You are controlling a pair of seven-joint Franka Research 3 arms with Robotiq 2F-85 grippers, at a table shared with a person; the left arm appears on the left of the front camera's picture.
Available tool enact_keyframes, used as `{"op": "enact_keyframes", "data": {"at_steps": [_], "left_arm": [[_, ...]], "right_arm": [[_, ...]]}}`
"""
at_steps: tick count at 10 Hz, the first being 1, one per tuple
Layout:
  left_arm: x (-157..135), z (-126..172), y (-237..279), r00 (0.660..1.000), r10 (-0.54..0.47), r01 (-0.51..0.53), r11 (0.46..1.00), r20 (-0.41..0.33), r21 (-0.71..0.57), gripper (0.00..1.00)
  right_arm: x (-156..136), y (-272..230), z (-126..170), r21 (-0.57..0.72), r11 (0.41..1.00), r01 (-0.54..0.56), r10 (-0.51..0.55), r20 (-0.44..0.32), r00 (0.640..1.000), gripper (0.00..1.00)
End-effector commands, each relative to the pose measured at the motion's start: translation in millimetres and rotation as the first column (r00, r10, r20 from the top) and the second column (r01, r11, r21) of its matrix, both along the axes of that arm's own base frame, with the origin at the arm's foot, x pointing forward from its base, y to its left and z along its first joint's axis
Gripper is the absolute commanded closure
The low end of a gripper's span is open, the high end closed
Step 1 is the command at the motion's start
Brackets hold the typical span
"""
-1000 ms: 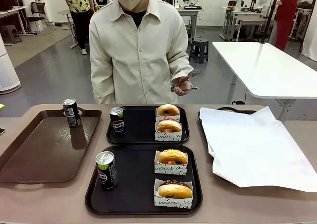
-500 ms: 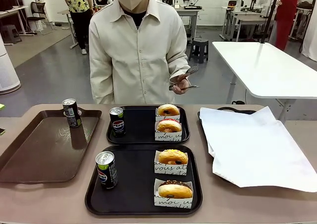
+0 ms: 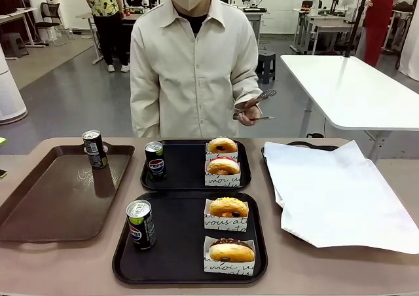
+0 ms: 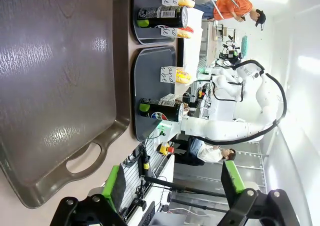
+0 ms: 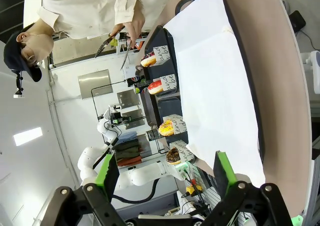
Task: Set up donuts and drinks on trays.
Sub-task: Pick up one Pepsi coke from the Handle tray and place it on the Flat Tray without a Pepsi coke.
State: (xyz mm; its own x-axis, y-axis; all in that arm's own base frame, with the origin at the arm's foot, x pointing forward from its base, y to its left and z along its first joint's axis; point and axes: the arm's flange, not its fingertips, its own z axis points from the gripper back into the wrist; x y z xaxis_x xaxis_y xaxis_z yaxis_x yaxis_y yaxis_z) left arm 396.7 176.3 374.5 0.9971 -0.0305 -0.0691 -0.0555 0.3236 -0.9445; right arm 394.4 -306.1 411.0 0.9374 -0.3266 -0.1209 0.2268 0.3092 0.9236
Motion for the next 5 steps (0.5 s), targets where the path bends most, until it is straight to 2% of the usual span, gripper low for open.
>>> {"op": "enact_keyframes", "data": {"at_steps": [1,5], "left_arm": [[-2.2,4.1,-1.4,1.000,0.017,-0.017,1.000,-0.015,0.013,0.00],[-2.2,4.1,-1.4,1.000,0.017,-0.017,1.000,-0.015,0.013,0.00]], "right_arm": [[1.2,1.1,1.2,0.012,1.000,0.003,-0.004,0.017,1.000,0.00],[1.2,1.1,1.2,0.012,1.000,0.003,-0.004,0.017,1.000,0.00]]}}
